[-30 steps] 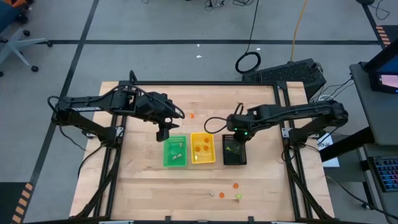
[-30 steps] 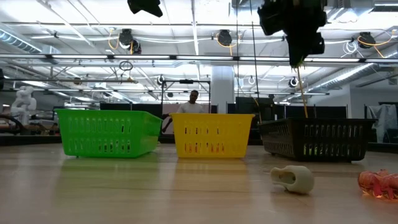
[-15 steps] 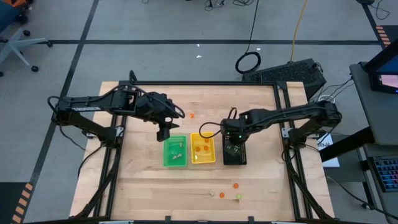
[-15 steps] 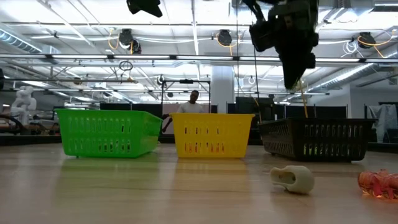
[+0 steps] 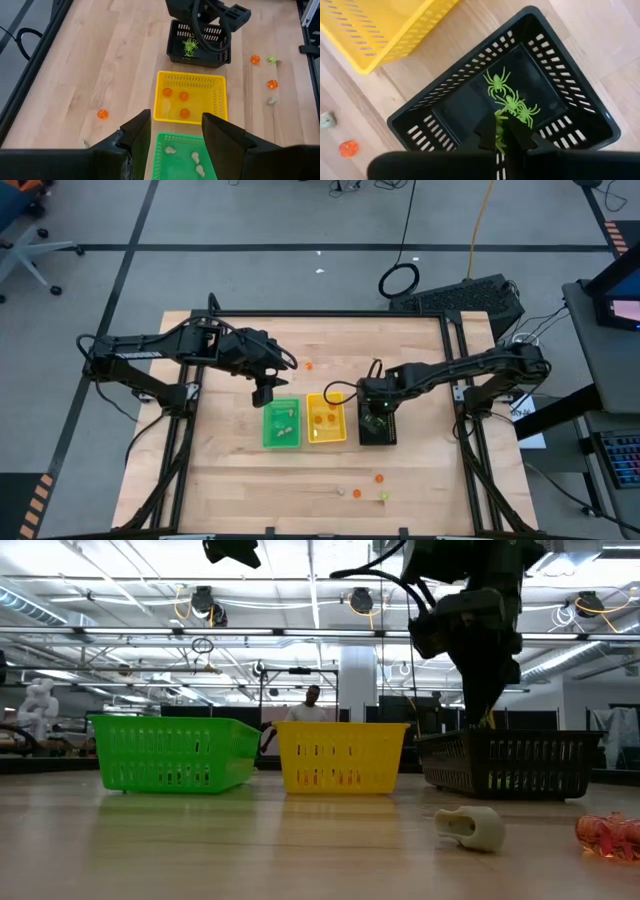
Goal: Sort Halloween decoration
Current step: Put the green spider toy into the black basket, then put the orange pumpkin toy into the yellow basket
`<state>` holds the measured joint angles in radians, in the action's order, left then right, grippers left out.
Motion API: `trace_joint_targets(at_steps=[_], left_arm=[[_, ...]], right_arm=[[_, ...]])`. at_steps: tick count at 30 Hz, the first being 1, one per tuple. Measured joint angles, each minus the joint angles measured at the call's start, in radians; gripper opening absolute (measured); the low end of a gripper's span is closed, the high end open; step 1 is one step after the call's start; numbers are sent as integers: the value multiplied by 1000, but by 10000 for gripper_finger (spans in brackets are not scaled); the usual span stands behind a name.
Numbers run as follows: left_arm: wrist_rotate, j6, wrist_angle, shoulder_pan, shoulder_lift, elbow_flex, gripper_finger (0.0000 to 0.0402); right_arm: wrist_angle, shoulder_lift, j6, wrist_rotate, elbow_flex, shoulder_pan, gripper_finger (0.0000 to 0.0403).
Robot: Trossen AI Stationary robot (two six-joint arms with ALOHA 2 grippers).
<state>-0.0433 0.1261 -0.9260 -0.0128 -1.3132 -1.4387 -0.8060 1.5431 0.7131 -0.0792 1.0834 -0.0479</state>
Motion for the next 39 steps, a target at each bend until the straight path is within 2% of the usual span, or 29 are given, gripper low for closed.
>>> trace_joint_targets(at_steps=[10,24,39], left_arm=[[0,3,0,0,0,0,178],[0,25,5,0,-5,0,178],[0,25,4,0,-5,0,178]], right_arm=[[166,0,85,0,-143,0,2],[197,0,139,52,-168,0,5],[185,0,166,35,-160,0,121]])
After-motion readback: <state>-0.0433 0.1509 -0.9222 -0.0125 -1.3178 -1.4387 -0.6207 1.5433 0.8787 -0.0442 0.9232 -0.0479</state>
